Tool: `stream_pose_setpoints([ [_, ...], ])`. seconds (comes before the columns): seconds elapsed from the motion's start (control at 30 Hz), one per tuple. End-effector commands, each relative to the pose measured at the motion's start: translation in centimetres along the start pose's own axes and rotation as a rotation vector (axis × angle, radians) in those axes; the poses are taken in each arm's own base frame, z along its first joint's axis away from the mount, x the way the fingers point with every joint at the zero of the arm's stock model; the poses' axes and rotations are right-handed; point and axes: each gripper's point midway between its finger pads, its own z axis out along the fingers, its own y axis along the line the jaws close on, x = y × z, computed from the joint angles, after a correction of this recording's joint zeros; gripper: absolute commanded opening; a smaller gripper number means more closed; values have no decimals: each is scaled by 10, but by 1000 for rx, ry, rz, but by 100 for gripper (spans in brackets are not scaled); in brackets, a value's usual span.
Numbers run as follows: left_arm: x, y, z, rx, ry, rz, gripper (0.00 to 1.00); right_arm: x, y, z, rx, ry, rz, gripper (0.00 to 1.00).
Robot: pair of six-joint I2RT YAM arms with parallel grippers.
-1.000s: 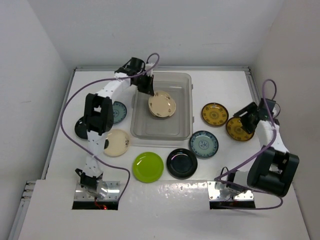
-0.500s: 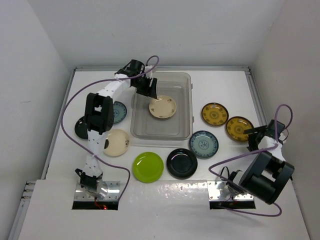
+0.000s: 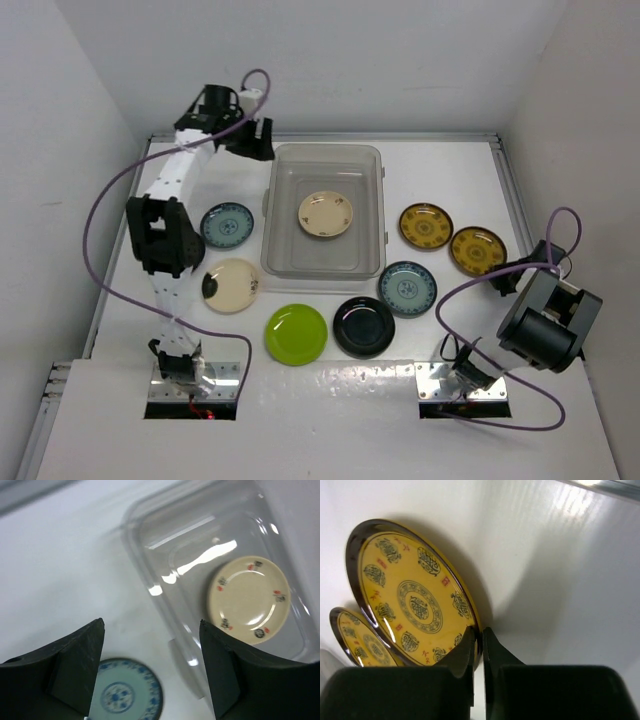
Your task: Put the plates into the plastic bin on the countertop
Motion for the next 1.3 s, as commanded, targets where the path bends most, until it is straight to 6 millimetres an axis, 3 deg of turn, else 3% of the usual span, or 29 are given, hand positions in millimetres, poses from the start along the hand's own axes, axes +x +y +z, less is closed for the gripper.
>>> stream_pose_setpoints([
  [0.0, -37, 32, -56, -94, -116, 22, 78, 0, -10, -1, 34, -24, -15, 0],
  [0.07, -37, 57, -72, -138, -134, -6, 78, -2, -6, -7, 39, -30, -42, 0],
  [0.13, -33, 84, -84, -191, -139, -38, 78, -24, 11, -26, 44, -116, -80, 0],
  [0.17, -31, 93, -89, -213, -141, -60, 78, -21, 25, -37, 28, -129, -127, 0],
  [0.2, -29, 102, -93, -227, -144, -71, 78, -37, 22, -50, 84, -226, -140, 0],
  [0.23, -25, 117, -102, -253, -150, -102, 78, -54, 59, -74, 9, -314, -174, 0],
  [0.27, -24, 125, -106, -265, -152, -112, 78, -48, 69, -83, 8, -327, -214, 0],
  [0.3, -22, 131, -110, -276, -154, -120, 78, -76, 88, -112, -1, -470, -206, 0],
  [0.37, -13, 151, -117, -312, -147, -140, 78, -72, 123, -142, -98, -536, -277, 0],
  [0.4, -6, 159, -119, -333, -135, -155, 78, -83, 154, -174, -178, -624, -280, 0],
  [0.43, 1, 167, -120, -350, -123, -171, 78, -82, 166, -182, -209, -638, -298, 0],
  [0.5, 20, 183, -126, -373, -102, -211, 78, -59, 215, -199, -366, -608, -420, 0],
  [0.53, 22, 188, -130, -382, -103, -219, 78, -47, 227, -198, -413, -577, -449, 0],
  [0.57, 32, 197, -133, -394, -91, -242, 78, -2, 250, -200, -546, -443, -514, 0],
  [0.63, 40, 204, -136, -404, -82, -261, 78, 34, 280, -184, -634, -333, -576, 0],
  [0.67, 47, 207, -136, -407, -72, -274, 78, 84, 293, -174, -705, -190, -681, 0],
  [0.7, 46, 211, -145, -421, -83, -278, 78, 119, 298, -172, -734, -119, -745, 0],
  [0.73, 49, 209, -146, -420, -78, -282, 78, 156, 303, -144, -700, -29, -811, 0],
  [0.83, 60, 214, -151, -424, -71, -306, 78, 214, 329, -153, -764, 105, -903, 0],
  [0.87, 64, 212, -151, -421, -62, -311, 78, 236, 326, -124, -716, 166, -943, 0],
  [0.9, 64, 212, -151, -421, -62, -311, 78, 253, 334, -130, -741, 182, -974, 0],
  [0.93, 68, 211, -150, -418, -53, -317, 78, 267, 324, -110, -690, 216, -1009, 0],
  [0.97, 70, 215, -153, -426, -53, -315, 78, 272, 329, -100, -671, 220, -1026, 0],
  [1.07, 71, 213, -155, -426, -53, -315, 78, 294, 318, -76, -618, 262, -1061, 0],
  [1.17, 73, 216, -158, -433, -55, -321, 78, 303, 307, -54, -562, 286, -1081, 0],
  [1.23, 74, 220, -161, -440, -56, -327, 78, 304, 305, -51, -558, 286, -1091, 0],
  [1.27, 74, 220, -161, -440, -56, -327, 78, 304, 301, -45, -533, 294, -1096, 11],
])
